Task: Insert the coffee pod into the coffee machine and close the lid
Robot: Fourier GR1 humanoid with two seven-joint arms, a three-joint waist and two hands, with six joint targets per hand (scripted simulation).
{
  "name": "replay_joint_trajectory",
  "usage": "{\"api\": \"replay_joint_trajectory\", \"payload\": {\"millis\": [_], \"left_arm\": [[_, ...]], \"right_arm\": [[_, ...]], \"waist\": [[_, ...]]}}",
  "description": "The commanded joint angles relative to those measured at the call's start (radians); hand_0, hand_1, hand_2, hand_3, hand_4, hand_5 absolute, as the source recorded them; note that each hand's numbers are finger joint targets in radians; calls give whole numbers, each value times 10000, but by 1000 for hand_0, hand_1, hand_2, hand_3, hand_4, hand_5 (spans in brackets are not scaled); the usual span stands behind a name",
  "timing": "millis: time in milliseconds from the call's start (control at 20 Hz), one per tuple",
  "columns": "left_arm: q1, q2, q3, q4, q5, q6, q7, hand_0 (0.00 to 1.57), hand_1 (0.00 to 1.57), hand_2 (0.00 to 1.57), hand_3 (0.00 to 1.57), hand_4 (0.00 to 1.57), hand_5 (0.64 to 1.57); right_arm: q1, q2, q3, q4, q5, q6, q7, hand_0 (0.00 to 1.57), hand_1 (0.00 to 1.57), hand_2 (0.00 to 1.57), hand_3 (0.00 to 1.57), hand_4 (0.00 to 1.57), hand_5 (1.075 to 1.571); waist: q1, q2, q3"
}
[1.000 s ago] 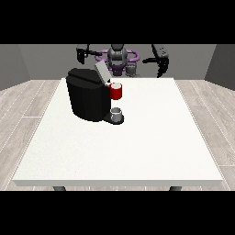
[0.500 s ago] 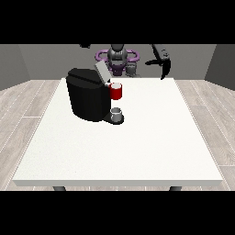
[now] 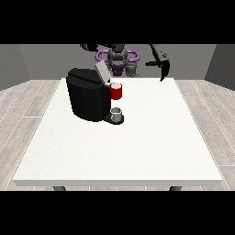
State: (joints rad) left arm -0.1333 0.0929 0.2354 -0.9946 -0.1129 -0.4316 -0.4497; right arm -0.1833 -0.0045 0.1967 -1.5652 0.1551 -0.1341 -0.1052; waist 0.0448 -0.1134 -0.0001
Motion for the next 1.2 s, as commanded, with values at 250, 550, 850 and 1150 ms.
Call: {"api": "replay_joint_trajectory", "payload": {"millis": [250, 550, 850, 1150], "left_arm": [[443, 6, -686, -1692, 224, -354, 110, 0, 0, 0, 0, 356, 1571], [439, 8, -738, -2578, 463, -143, 578, 0, 0, 0, 0, 378, 1571], [307, 455, -156, -1557, 779, -101, -457, 0, 0, 0, 0, 357, 1571], [279, 192, -825, -2327, 611, 41, 355, 0, 0, 0, 0, 298, 1571]], "right_arm": [[-2085, -53, -1086, 1352, 552, -705, 624, 0, 0, 0, 0, 344, 1571], [-2638, -765, -2358, 2698, -102, -251, -326, 0, 0, 0, 0, 414, 1571], [-3466, -480, -2290, 3176, -32, -338, -316, 0, 0, 0, 0, 406, 1571], [-4113, -706, -2938, 4726, -163, -501, -1030, 0, 0, 0, 0, 420, 1571]], "waist": [[941, 790, 2], [1012, 1410, 4], [540, 1899, -1], [961, 2013, 3]]}}
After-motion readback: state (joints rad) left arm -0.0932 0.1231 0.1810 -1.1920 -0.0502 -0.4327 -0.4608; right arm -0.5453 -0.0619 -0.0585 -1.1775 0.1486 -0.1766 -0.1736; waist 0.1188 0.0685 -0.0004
